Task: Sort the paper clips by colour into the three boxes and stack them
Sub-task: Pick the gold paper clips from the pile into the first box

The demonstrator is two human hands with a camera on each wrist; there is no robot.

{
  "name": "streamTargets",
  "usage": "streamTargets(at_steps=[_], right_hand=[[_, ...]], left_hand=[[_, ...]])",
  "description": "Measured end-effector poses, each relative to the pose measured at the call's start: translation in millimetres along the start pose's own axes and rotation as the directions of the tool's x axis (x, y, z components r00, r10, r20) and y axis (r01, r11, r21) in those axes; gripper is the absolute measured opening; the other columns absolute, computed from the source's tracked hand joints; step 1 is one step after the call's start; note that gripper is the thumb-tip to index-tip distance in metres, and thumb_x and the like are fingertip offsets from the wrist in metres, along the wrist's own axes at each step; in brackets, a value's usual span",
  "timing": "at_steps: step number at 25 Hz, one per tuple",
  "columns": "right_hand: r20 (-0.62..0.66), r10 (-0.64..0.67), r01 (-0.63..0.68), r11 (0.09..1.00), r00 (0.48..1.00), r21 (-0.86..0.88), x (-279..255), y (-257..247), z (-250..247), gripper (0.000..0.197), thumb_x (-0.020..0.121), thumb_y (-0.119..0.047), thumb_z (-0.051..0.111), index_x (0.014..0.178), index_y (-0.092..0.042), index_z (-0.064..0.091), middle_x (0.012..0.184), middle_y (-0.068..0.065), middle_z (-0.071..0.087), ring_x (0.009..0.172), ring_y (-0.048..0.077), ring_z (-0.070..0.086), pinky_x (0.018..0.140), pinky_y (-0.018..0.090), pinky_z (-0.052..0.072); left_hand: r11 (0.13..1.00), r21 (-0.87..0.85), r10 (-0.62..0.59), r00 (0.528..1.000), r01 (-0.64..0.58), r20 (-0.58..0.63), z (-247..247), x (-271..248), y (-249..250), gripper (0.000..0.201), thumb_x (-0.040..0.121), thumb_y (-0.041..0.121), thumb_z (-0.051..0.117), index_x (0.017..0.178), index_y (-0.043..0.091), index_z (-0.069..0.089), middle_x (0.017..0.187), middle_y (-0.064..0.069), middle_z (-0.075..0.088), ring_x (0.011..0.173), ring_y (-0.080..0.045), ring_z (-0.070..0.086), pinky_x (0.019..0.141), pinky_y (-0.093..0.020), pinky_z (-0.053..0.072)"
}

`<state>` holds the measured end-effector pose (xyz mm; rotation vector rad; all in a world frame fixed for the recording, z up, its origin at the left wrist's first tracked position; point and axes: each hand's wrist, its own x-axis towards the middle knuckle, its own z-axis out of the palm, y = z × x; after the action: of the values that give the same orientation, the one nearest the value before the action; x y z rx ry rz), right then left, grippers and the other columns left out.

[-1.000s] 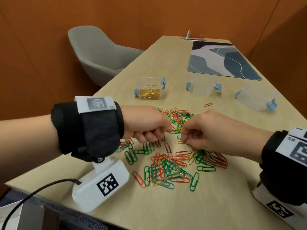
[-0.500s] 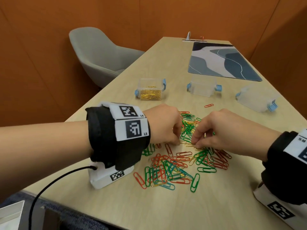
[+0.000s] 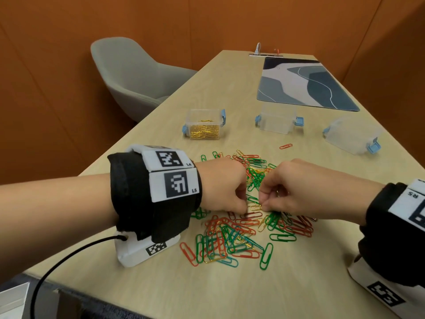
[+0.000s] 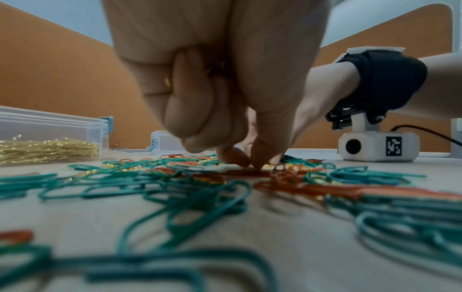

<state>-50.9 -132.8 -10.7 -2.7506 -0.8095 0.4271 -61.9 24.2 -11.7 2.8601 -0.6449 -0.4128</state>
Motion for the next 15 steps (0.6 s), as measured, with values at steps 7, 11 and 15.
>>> streamTargets(at_steps=[7,11,15], right_hand=[[0.024,-0.015,0.015,1.000,1.000,-0.010,-4,0,2,0.007,0.078,-0.024,0.063,0.073,-0.020,0.066,0.063,-0.009,0.063,0.054,0.001,0.053,0.055,0.012,0.044],[-0.019,-0.053,0.053,0.998,0.998,0.024,-5,-2,-1,0.007,0.078,-0.020,0.064,0.072,-0.018,0.067,0.058,-0.010,0.059,0.055,-0.004,0.053,0.051,0.006,0.040],[-0.149,-0.082,0.094,0.993,0.985,0.074,-4,-3,-4,0.008,0.075,-0.019,0.067,0.068,-0.024,0.066,0.048,-0.025,0.055,0.058,-0.010,0.052,0.053,0.004,0.037]], left_hand=[[0.991,-0.037,-0.124,0.991,0.126,0.058,-5,-1,-6,0.036,0.094,0.036,0.038,0.074,0.009,0.052,0.074,-0.006,0.050,0.065,-0.018,0.043,0.057,-0.025,0.036],[0.834,-0.471,-0.227,0.956,0.288,0.184,-14,-3,-15,0.035,0.093,0.029,0.033,0.061,0.017,0.035,0.052,0.003,0.035,0.042,-0.011,0.027,0.040,-0.015,0.024],[0.454,-0.801,-0.190,0.921,0.390,0.340,-16,-4,-23,0.033,0.091,0.019,0.035,0.059,0.017,0.030,0.047,0.005,0.029,0.034,-0.006,0.021,0.030,-0.010,0.011]])
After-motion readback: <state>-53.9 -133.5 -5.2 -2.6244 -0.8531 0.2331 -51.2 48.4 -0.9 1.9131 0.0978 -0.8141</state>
